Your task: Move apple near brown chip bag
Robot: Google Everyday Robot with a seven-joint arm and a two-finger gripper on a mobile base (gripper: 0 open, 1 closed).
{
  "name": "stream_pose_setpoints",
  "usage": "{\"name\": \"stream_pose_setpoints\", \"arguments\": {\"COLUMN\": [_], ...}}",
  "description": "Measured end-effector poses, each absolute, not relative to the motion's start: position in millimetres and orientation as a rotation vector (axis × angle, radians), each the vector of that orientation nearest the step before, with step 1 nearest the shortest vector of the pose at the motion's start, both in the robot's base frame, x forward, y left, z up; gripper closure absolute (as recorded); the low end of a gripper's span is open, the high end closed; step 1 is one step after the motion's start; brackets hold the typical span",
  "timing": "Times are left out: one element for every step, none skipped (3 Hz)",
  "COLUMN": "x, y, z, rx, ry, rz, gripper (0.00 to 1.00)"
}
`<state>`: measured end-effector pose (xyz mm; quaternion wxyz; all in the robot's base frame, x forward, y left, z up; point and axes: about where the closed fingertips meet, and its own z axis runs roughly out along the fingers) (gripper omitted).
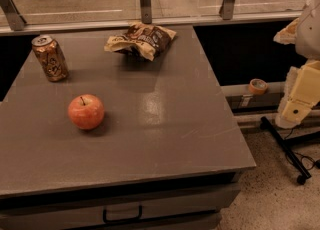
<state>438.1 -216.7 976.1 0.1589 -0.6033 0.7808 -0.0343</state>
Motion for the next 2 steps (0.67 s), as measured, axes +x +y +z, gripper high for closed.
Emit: {"name": "stream_pose_setpoints", "arguments": {"x": [438.1, 438.9], "y": [-216.7, -208.4], "z": [976.2, 972.5], "rx": [-1.725, -1.711], "ry": [2.232, 2.197], "rz": [-0.098, -0.005], "gripper": [0.00, 0.00]}}
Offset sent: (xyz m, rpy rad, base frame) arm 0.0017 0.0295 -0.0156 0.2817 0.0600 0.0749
